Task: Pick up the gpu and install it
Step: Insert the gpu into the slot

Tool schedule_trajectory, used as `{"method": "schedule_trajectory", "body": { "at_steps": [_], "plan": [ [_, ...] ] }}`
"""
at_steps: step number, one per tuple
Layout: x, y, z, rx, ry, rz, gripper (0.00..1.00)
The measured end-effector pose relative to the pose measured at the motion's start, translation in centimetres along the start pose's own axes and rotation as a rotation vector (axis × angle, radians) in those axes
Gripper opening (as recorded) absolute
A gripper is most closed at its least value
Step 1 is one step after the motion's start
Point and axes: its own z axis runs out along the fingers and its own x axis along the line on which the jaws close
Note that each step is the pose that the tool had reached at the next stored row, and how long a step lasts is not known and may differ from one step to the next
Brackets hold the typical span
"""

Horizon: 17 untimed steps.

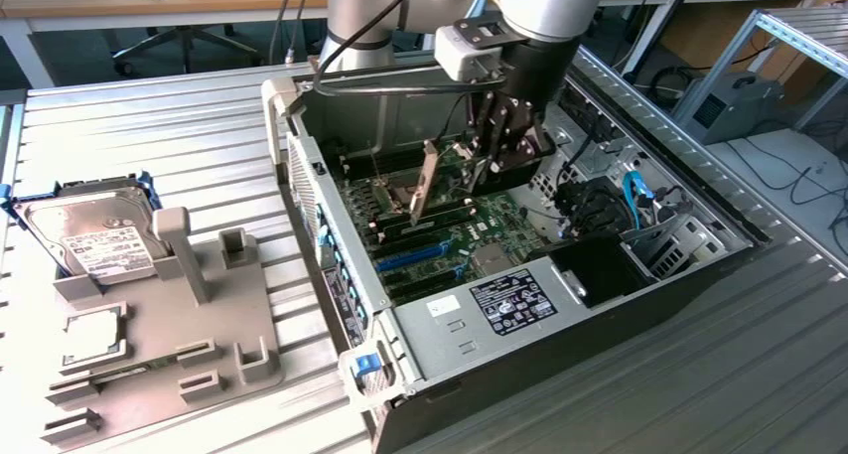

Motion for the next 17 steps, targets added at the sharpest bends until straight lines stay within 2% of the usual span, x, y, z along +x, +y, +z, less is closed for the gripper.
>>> {"method": "schedule_trajectory", "body": {
  "at_steps": [17],
  "plan": [
    [0.12,0.32,0.55,0.0000,0.0000,0.000,0.27]
  ]
}}
